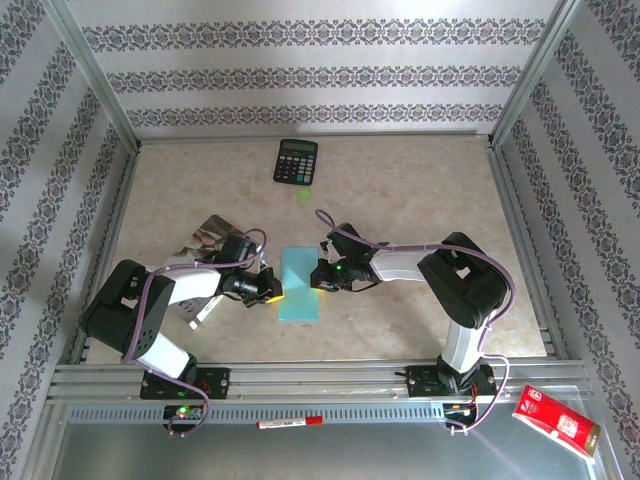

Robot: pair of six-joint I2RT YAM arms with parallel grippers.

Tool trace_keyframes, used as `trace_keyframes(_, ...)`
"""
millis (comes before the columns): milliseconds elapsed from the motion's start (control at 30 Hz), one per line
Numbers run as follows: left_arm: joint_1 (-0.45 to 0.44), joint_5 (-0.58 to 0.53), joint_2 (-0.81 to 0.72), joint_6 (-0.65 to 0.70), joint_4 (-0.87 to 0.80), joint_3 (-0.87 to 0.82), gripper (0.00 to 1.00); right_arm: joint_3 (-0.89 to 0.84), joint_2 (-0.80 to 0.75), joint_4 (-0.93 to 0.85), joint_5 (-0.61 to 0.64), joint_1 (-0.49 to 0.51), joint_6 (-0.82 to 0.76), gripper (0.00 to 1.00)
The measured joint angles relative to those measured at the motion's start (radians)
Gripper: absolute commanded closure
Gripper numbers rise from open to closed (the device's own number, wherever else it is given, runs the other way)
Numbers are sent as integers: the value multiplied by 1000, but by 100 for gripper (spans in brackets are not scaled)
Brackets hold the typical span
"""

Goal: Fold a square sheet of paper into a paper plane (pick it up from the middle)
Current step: First fold in half a square sheet of paper at the center of the table.

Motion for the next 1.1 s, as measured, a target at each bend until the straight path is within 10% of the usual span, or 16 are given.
trace_keyframes(500,11,36,38,74,-25,29,100,-2,-66,-81,54,-3,-7,83)
trace_keyframes(1100,19,53,51,119,-48,43,100,217,92,39,-34,77,54,100)
